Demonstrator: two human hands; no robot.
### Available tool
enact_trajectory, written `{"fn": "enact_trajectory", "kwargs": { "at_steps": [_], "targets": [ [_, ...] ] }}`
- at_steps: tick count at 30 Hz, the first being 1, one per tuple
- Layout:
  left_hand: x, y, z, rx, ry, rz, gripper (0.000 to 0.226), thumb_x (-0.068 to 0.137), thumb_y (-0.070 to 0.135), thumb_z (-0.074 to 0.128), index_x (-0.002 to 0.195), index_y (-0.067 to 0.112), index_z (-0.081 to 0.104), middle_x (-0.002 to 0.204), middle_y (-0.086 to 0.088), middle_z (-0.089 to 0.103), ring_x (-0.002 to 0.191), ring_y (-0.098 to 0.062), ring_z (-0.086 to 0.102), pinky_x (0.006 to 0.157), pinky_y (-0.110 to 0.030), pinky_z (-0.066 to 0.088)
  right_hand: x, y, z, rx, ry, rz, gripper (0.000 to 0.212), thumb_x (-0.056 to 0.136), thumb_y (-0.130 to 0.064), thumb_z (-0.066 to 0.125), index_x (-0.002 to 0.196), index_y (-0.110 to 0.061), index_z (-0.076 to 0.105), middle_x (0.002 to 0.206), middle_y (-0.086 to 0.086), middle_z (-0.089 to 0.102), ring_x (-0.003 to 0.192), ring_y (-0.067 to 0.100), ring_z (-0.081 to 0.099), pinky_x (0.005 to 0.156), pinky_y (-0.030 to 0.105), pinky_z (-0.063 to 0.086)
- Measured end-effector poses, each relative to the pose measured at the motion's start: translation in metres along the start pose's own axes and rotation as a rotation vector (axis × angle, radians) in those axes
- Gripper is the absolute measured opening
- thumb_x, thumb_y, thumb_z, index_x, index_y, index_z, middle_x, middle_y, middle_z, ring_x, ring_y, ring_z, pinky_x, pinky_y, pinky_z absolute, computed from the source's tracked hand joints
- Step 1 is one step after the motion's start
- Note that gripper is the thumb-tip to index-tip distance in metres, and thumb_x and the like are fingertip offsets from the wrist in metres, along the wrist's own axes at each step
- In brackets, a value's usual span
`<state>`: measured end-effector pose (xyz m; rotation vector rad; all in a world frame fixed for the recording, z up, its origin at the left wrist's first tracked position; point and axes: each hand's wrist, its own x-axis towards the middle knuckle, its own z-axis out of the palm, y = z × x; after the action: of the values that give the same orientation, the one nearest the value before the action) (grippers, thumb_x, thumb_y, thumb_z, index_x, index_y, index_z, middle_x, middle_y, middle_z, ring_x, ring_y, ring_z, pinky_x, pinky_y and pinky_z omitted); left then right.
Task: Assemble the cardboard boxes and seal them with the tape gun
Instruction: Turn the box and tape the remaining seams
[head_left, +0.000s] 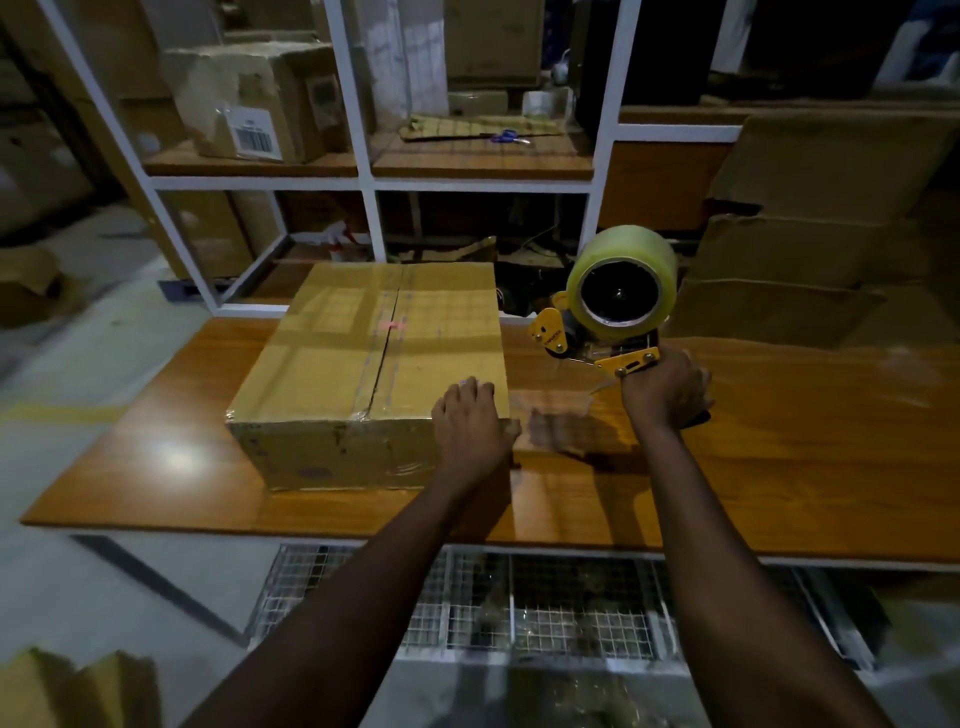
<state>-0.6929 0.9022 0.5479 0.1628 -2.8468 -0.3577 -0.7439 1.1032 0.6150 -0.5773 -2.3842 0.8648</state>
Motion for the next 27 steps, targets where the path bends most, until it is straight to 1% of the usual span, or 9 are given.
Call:
{"fn": "enact_trajectory", "kwargs": {
  "at_steps": [6, 9, 12, 15, 17, 19, 22, 24, 27],
  "targets": [
    [0.005, -0.026, -0.018, 0.199, -0.090, 0.193, 0.052, 0.099, 0.046, 0.049, 0.146, 0.027, 0.037, 0.150, -0.007, 0.039, 0.130, -0.030, 0.039, 0.097, -0.044, 0.037, 0.002, 0.003, 0.005, 0.040, -0.020, -0.013, 0.017, 0.087, -0.032, 0.063, 0.088, -0.016, 0.069, 0.108, 0.008, 0.064, 0.113, 0.038, 0.050, 0.091, 0.046, 0.035],
    [0.006, -0.031, -0.022, 0.286, -0.150, 0.228, 0.059, 0.098, 0.042, 0.053, 0.150, 0.026, 0.030, 0.153, -0.007, 0.035, 0.130, -0.033, 0.039, 0.095, -0.045, 0.039, 0.000, 0.002, 0.008, 0.051, -0.025, -0.027, 0.016, 0.087, -0.032, 0.063, 0.089, -0.017, 0.068, 0.109, 0.007, 0.064, 0.114, 0.037, 0.050, 0.092, 0.046, 0.035],
    [0.008, -0.037, -0.022, 0.330, -0.184, 0.296, 0.056, 0.102, 0.043, 0.042, 0.153, 0.025, 0.024, 0.159, -0.005, 0.028, 0.132, -0.035, 0.037, 0.095, -0.046, 0.039, 0.000, 0.000, 0.009, 0.040, -0.039, -0.011, 0.014, 0.085, -0.032, 0.069, 0.088, -0.019, 0.068, 0.110, 0.006, 0.064, 0.115, 0.036, 0.050, 0.093, 0.048, 0.036],
    [0.013, -0.046, -0.030, 0.345, -0.238, 0.381, 0.061, 0.101, 0.040, 0.042, 0.155, 0.025, 0.018, 0.162, -0.004, 0.020, 0.135, -0.035, 0.034, 0.097, -0.046, 0.038, 0.000, 0.001, 0.008, 0.047, -0.043, -0.011, 0.014, 0.084, -0.032, 0.069, 0.089, -0.019, 0.068, 0.111, 0.005, 0.064, 0.116, 0.035, 0.049, 0.093, 0.047, 0.035],
    [0.012, -0.045, -0.032, 0.293, -0.254, 0.346, 0.064, 0.098, 0.050, 0.040, 0.153, 0.024, 0.022, 0.163, -0.005, 0.019, 0.138, -0.033, 0.031, 0.101, -0.047, 0.035, -0.001, 0.001, 0.007, 0.064, -0.042, -0.007, 0.012, 0.086, -0.031, 0.066, 0.090, -0.019, 0.067, 0.115, 0.005, 0.064, 0.119, 0.035, 0.048, 0.095, 0.047, 0.033],
    [0.007, -0.035, -0.027, 0.233, -0.223, 0.235, 0.075, 0.088, 0.071, 0.039, 0.145, 0.022, 0.034, 0.159, -0.005, 0.026, 0.136, -0.032, 0.033, 0.101, -0.047, 0.034, -0.001, 0.002, 0.006, 0.080, -0.043, -0.001, 0.012, 0.087, -0.030, 0.063, 0.092, -0.020, 0.068, 0.121, 0.006, 0.064, 0.122, 0.035, 0.047, 0.097, 0.047, 0.032],
    [-0.002, -0.019, -0.014, 0.237, -0.145, 0.128, 0.087, 0.070, 0.086, 0.051, 0.127, 0.020, 0.044, 0.146, -0.005, 0.037, 0.127, -0.031, 0.039, 0.095, -0.048, 0.037, -0.003, 0.004, 0.004, 0.075, -0.054, -0.005, 0.013, 0.085, -0.029, 0.067, 0.095, -0.021, 0.068, 0.123, 0.007, 0.063, 0.124, 0.035, 0.046, 0.098, 0.049, 0.032],
    [-0.004, -0.020, -0.010, 0.242, -0.082, 0.149, 0.073, 0.077, 0.069, 0.064, 0.127, 0.021, 0.042, 0.146, -0.004, 0.037, 0.126, -0.029, 0.039, 0.095, -0.046, 0.037, -0.003, 0.006, 0.003, 0.067, -0.053, -0.014, 0.012, 0.086, -0.029, 0.066, 0.094, -0.020, 0.068, 0.118, 0.007, 0.064, 0.122, 0.036, 0.047, 0.097, 0.049, 0.033],
    [-0.003, -0.032, -0.009, 0.198, -0.076, 0.200, 0.058, 0.088, 0.042, 0.065, 0.136, 0.024, 0.039, 0.155, -0.002, 0.031, 0.134, -0.029, 0.033, 0.100, -0.045, 0.034, -0.003, 0.011, 0.001, 0.060, -0.033, -0.008, 0.011, 0.089, -0.030, 0.063, 0.090, -0.020, 0.068, 0.114, 0.007, 0.064, 0.119, 0.037, 0.047, 0.096, 0.049, 0.032]
  ]
}}
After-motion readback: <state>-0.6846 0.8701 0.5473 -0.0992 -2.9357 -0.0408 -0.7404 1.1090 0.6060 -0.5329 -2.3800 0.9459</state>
